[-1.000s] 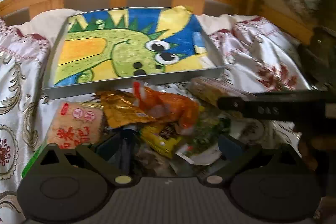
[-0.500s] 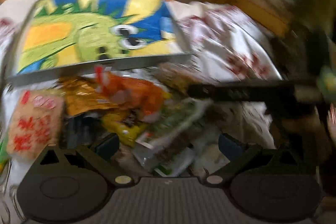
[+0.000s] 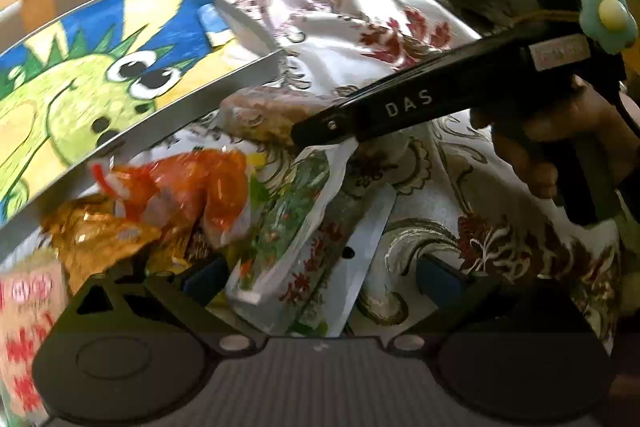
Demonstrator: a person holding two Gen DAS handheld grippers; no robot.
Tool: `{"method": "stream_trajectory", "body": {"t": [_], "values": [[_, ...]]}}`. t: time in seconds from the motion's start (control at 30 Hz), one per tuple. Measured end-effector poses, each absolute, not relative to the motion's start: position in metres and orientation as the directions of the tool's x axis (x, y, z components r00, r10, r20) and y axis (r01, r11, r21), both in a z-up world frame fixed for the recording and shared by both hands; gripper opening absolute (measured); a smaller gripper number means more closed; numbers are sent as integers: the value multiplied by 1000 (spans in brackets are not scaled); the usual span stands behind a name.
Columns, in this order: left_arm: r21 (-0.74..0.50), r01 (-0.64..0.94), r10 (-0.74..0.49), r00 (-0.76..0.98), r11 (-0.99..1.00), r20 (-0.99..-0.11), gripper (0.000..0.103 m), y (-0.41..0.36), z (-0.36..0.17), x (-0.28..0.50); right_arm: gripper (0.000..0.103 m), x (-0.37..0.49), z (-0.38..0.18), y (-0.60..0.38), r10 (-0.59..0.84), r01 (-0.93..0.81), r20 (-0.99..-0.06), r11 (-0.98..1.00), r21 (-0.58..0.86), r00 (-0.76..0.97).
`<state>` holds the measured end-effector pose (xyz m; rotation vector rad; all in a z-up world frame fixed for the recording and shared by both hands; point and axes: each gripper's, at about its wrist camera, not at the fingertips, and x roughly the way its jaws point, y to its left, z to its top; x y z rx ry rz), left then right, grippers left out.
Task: Organize snacks
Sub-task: 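Lift the brown snack bar with the right gripper while the left gripper reaches the green-patterned packet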
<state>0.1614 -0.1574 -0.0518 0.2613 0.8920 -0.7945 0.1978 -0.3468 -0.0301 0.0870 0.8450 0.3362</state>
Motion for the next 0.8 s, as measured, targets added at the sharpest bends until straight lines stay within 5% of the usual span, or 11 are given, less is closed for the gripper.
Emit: {"method": "stream_trajectory", "body": {"t": [0.4, 0.8], "values": [[-187, 728, -540, 286, 659, -792, 98, -132, -46, 179, 42, 202, -34, -351, 351, -251, -729, 936, 248, 587], [-106, 750, -506, 328, 653, -797, 62, -139, -47, 178, 42, 204, -36, -349, 341, -260, -735, 938, 228, 586]]}}
